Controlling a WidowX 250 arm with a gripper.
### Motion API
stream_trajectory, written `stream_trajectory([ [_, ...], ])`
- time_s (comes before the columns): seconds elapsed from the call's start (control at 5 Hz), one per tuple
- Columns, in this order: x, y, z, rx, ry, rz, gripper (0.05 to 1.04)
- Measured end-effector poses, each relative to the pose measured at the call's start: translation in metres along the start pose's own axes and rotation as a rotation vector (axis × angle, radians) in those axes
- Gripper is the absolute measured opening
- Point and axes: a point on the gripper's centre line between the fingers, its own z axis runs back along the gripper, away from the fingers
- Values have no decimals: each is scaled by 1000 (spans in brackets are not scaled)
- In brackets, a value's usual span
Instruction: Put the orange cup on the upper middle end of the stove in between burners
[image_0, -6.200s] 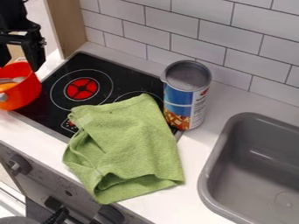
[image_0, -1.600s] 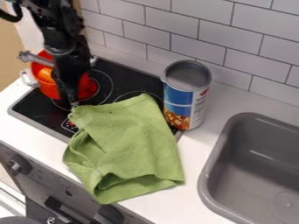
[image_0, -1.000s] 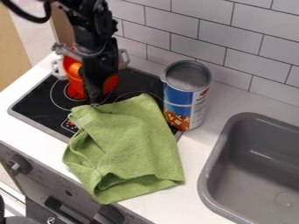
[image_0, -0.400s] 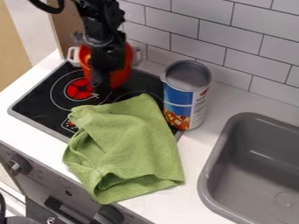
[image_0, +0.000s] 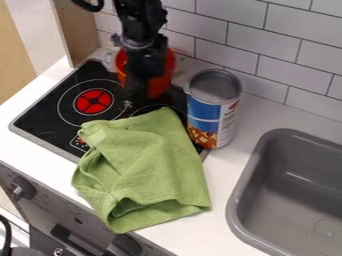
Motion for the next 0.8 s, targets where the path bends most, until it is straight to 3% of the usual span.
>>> stream_trajectory([
  [0.4, 7, 11, -5, -41, -49, -82, 58],
  [0.6, 7, 12, -9, -36, -72, -128, 58],
  [0.8, 5, 16, -10, -17, -55, -114, 58],
])
